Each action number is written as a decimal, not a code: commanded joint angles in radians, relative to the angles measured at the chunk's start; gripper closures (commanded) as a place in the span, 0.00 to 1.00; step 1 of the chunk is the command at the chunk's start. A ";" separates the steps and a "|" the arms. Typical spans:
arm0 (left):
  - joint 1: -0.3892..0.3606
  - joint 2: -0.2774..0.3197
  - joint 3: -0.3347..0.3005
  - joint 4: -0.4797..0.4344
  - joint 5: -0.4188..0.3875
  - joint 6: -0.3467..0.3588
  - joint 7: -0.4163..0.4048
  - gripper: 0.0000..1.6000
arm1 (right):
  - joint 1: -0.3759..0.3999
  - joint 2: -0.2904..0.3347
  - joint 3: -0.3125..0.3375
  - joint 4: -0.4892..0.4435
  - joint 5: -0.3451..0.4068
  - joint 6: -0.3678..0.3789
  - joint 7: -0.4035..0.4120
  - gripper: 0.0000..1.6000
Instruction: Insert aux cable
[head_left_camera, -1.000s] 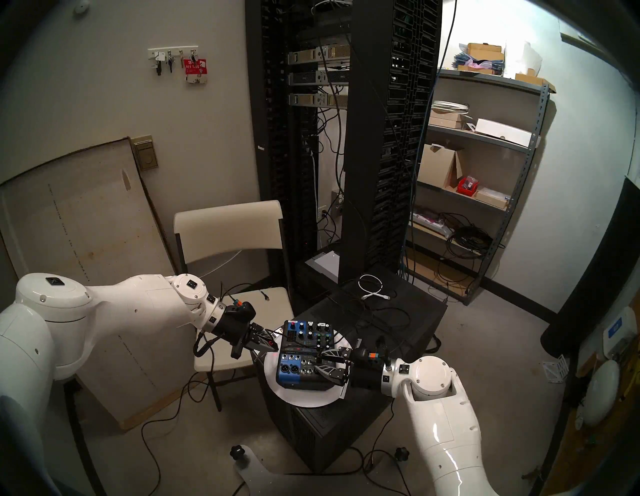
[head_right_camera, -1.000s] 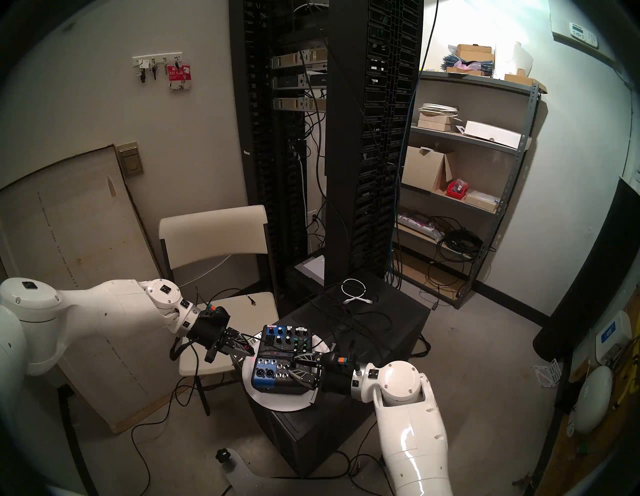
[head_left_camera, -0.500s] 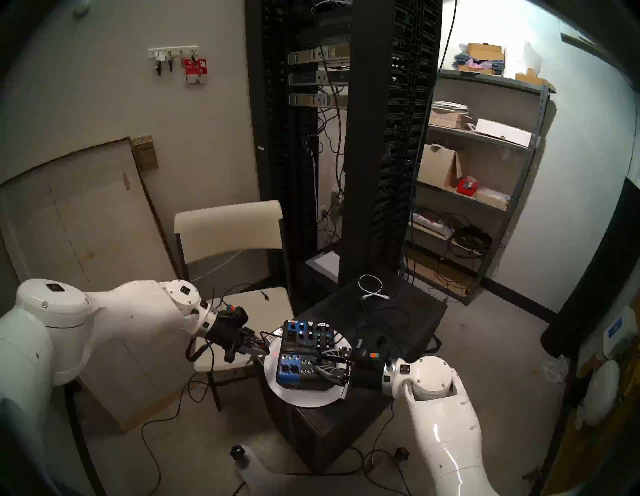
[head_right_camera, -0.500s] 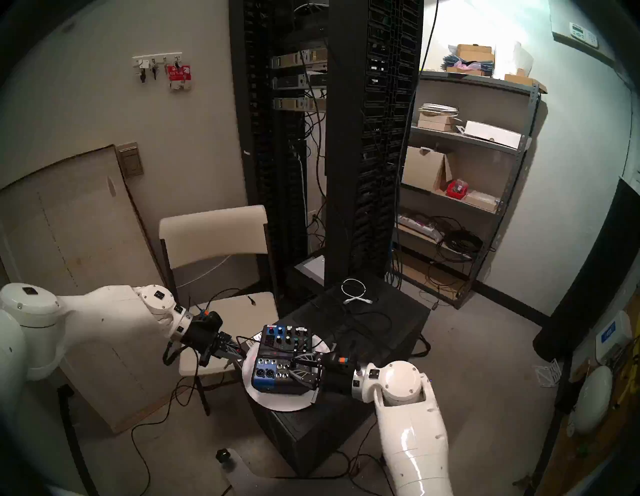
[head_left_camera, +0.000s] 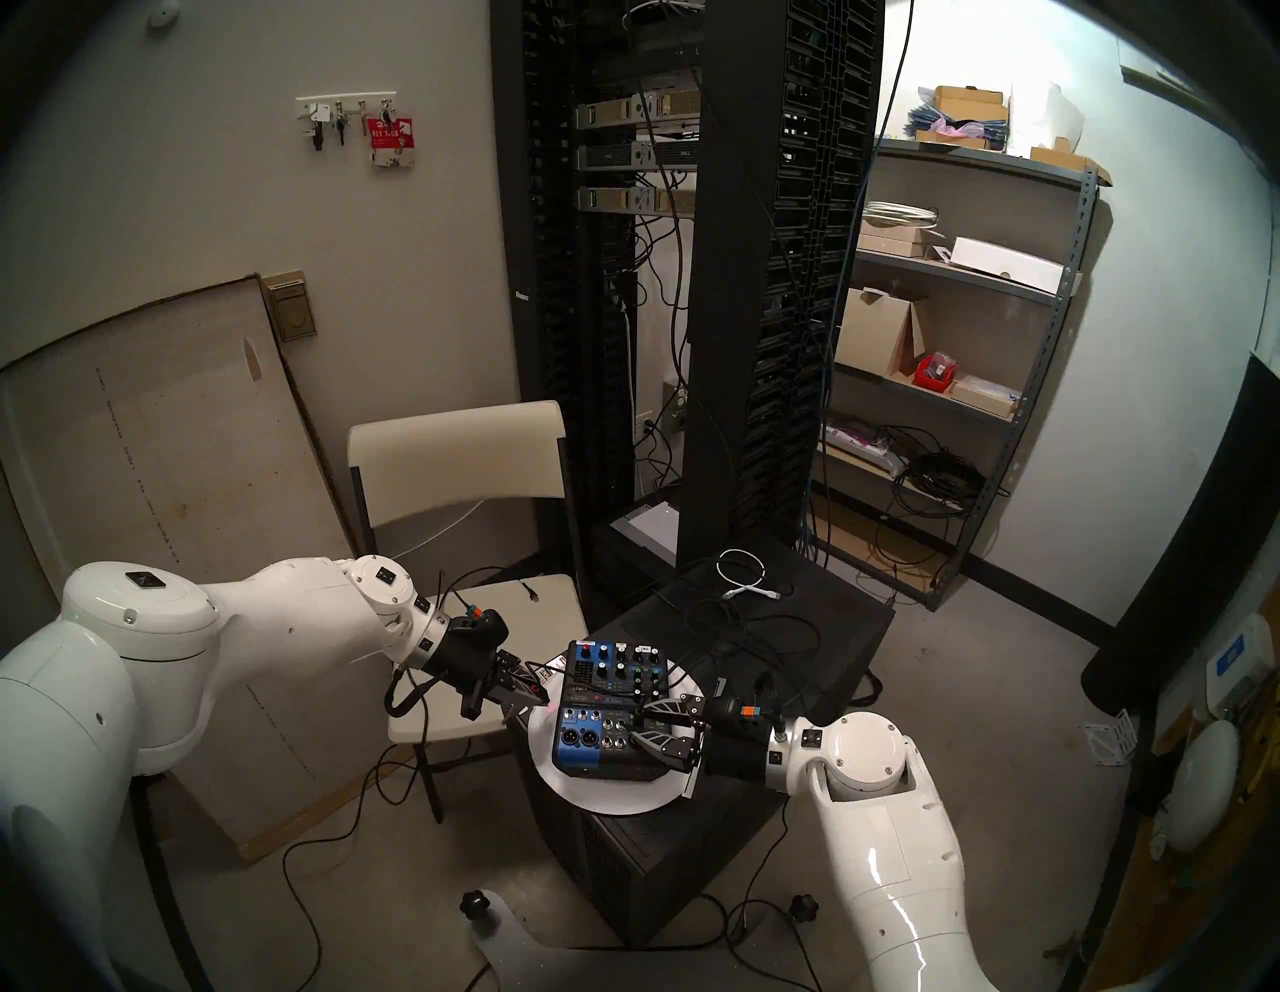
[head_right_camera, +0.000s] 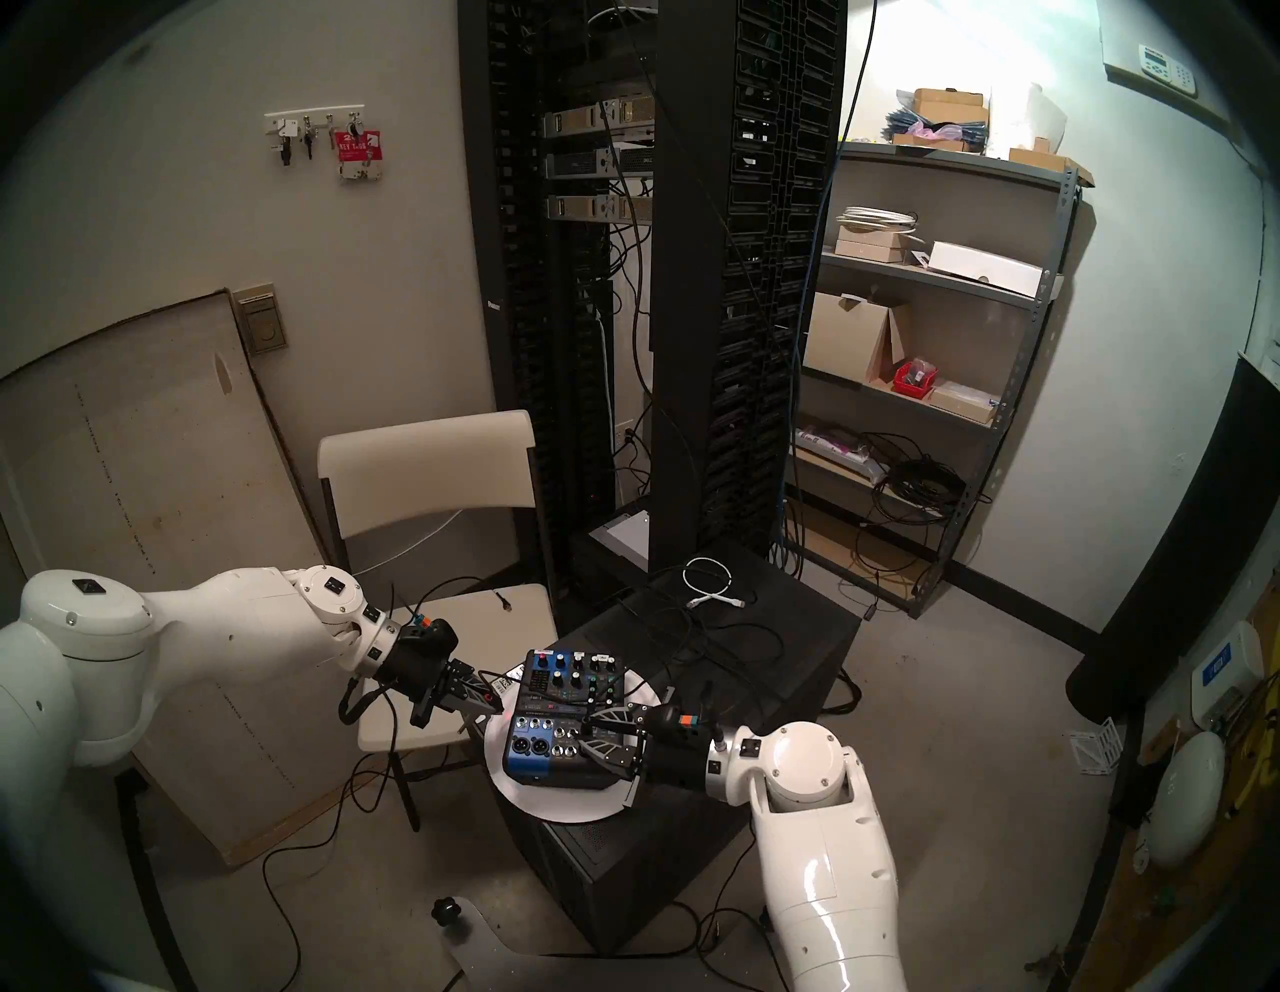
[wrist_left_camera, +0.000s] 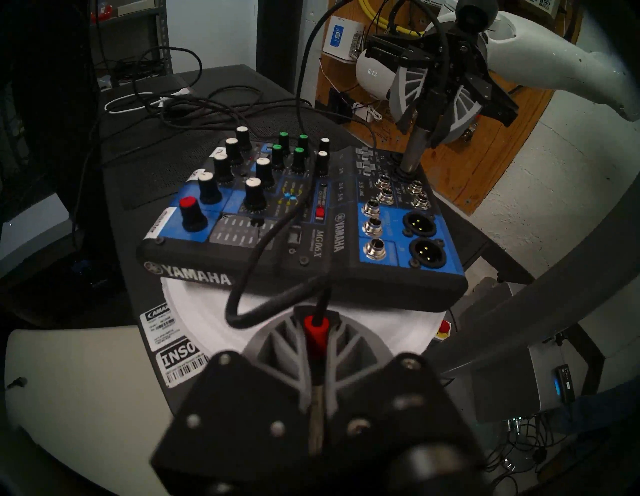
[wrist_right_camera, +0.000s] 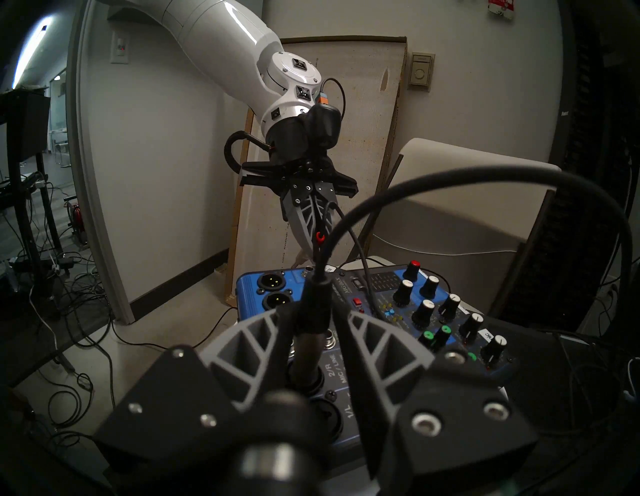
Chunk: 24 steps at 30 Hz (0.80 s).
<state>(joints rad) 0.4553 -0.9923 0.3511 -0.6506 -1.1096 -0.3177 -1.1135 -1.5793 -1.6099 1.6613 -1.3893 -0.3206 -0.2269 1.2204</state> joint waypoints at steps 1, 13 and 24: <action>-0.007 -0.049 -0.008 0.044 -0.003 -0.003 -0.021 1.00 | 0.010 -0.002 0.003 -0.015 0.009 0.002 0.005 0.51; 0.009 -0.109 -0.012 0.135 -0.010 -0.011 -0.056 1.00 | 0.011 -0.004 0.005 -0.015 0.009 0.002 0.015 0.51; 0.008 -0.154 -0.021 0.187 -0.015 -0.013 -0.076 1.00 | 0.007 -0.004 -0.001 -0.022 0.011 0.003 0.022 0.52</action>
<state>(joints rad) 0.4757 -1.1066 0.3425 -0.4852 -1.1163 -0.3311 -1.1800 -1.5789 -1.6102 1.6688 -1.3907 -0.3206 -0.2262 1.2422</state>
